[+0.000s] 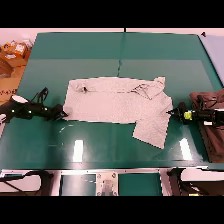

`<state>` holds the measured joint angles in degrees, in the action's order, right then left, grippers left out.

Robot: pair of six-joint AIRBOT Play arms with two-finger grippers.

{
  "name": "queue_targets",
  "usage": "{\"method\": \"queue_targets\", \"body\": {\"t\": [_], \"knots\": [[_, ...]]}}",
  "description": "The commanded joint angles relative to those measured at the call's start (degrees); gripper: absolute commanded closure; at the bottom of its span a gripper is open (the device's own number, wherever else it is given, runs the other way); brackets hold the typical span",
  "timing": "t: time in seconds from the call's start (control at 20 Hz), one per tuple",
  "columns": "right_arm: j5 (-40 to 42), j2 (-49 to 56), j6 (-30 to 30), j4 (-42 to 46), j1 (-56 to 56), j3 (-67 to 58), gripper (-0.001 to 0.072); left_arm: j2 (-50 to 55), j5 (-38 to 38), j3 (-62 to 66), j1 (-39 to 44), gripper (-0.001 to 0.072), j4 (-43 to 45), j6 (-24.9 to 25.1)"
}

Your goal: Fold the shirts.

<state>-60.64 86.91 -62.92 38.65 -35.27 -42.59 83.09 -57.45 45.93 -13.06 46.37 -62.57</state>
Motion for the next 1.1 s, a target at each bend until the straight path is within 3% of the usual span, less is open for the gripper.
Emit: {"method": "queue_targets", "body": {"t": [0.0,0.3,0.6,0.8,1.05], "knots": [[-3.72,-2.60,0.50,-0.85,0.07,-1.68,0.0699,-1.27,-4.31,5.64,0.02,0.0692,-0.72,-0.24],[-12.74,-25.66,-5.25,-2.25,0.07,-19.34,0.0699,-17.20,-13.09,29.05,0.02,0.0692,-1.66,-2.36],[-6.12,-48.74,-10.29,-1.03,0.00,-46.75,0.0699,-36.02,-10.29,54.53,0.02,0.0689,-1.79,-2.51],[1.64,-54.55,-16.87,4.52,0.00,-57.51,0.0698,-43.12,-7.85,61.88,0.02,0.0690,-1.42,-3.52],[1.40,-54.25,-17.07,5.53,0.00,-57.64,0.0698,-42.16,-10.10,61.42,0.02,0.0689,3.43,-8.52]]}}
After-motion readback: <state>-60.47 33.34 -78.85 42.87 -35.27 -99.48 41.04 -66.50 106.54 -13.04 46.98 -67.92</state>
